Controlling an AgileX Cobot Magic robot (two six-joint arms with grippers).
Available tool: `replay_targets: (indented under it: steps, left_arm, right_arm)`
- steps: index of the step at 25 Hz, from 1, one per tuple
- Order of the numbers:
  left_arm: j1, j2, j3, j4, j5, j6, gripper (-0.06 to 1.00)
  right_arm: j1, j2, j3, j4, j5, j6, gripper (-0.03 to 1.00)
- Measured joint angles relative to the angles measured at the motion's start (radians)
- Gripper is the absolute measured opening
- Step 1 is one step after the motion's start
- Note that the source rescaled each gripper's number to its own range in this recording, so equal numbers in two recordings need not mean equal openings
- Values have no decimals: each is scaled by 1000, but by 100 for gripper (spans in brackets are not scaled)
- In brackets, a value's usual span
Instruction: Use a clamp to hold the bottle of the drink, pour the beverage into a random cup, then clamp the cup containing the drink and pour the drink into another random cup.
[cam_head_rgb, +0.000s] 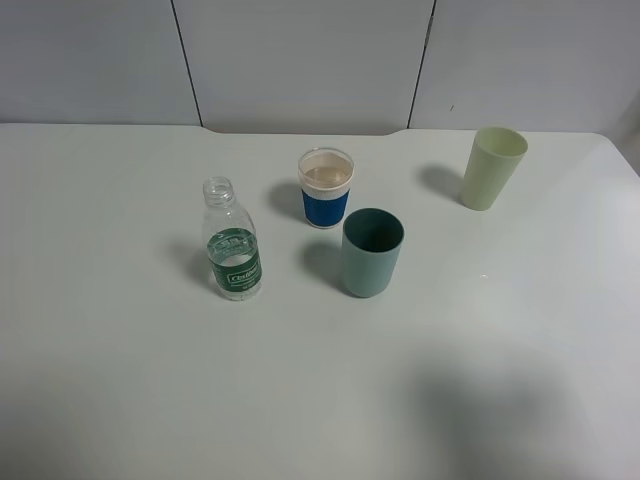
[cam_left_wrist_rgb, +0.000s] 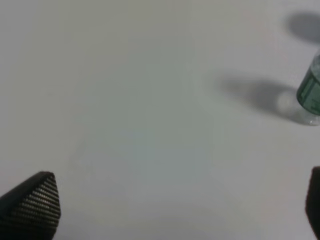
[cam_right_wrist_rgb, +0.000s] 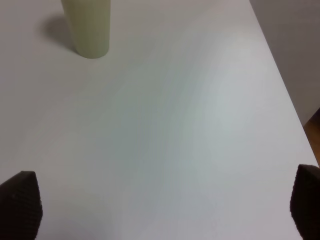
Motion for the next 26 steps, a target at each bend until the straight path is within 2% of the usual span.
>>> replay_targets:
  steps: [26]
  left_arm:
    - [0, 0, 0, 0, 1, 0, 100]
  right_arm:
    - [0, 0, 0, 0, 0, 0, 100]
